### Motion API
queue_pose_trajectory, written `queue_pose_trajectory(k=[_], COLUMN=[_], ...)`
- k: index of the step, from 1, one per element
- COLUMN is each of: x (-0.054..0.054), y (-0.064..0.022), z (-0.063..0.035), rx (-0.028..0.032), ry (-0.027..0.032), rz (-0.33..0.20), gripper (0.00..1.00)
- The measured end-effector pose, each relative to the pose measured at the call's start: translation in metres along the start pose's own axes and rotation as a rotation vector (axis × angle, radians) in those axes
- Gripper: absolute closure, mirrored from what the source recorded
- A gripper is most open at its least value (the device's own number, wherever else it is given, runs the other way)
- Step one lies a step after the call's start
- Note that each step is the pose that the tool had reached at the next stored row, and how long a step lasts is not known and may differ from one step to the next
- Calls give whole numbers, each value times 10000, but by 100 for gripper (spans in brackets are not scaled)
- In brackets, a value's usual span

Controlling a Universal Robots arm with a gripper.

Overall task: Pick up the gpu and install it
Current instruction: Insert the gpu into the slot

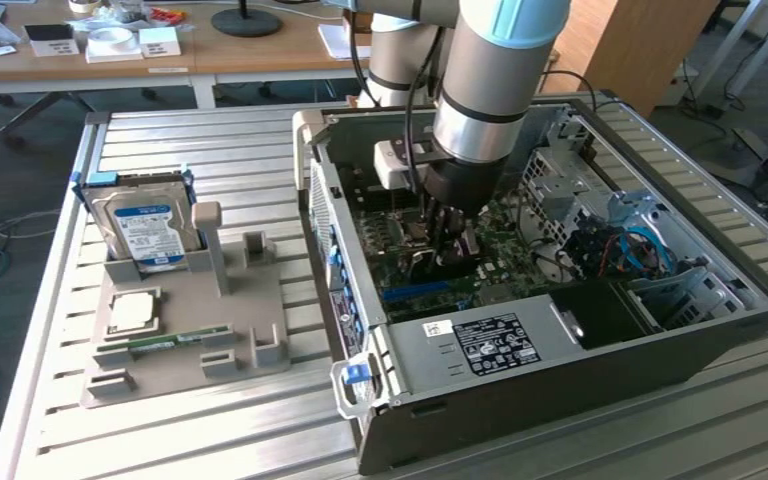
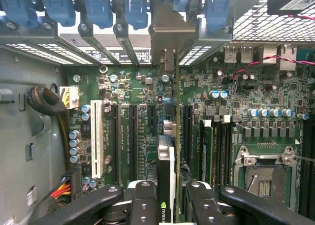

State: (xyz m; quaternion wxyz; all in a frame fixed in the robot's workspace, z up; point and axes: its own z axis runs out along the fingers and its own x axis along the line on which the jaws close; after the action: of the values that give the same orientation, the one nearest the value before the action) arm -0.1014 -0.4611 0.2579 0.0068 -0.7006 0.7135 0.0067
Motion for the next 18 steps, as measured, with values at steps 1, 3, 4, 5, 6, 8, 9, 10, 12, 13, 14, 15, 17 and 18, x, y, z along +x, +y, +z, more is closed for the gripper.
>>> queue_pose_trajectory(k=[1,3,4,5,6,8,9,10,12,13,14,15,17,18], x=[0,-2,-3,-3,-3,-3,-3,-3,-4,-4,-4,-5,-6,-6], y=[0,2,2,1,1,3,6,13,25,26,26,26,26,26], z=[0,1,1,3,3,2,1,1,2,2,3,3,4,4], rx=[1,28,58,86,94,98,103,112,136,146,160,179,221,235], ry=[0,0,-1,-4,-4,-2,-2,-1,-4,-4,-5,-4,-6,-6], rz=[0,1,0,-3,-5,-5,-4,-3,-4,-4,-7,-6,-7,-8], gripper=[73,73,73,73,73,73,73,73,73,73,73,73,73,73])
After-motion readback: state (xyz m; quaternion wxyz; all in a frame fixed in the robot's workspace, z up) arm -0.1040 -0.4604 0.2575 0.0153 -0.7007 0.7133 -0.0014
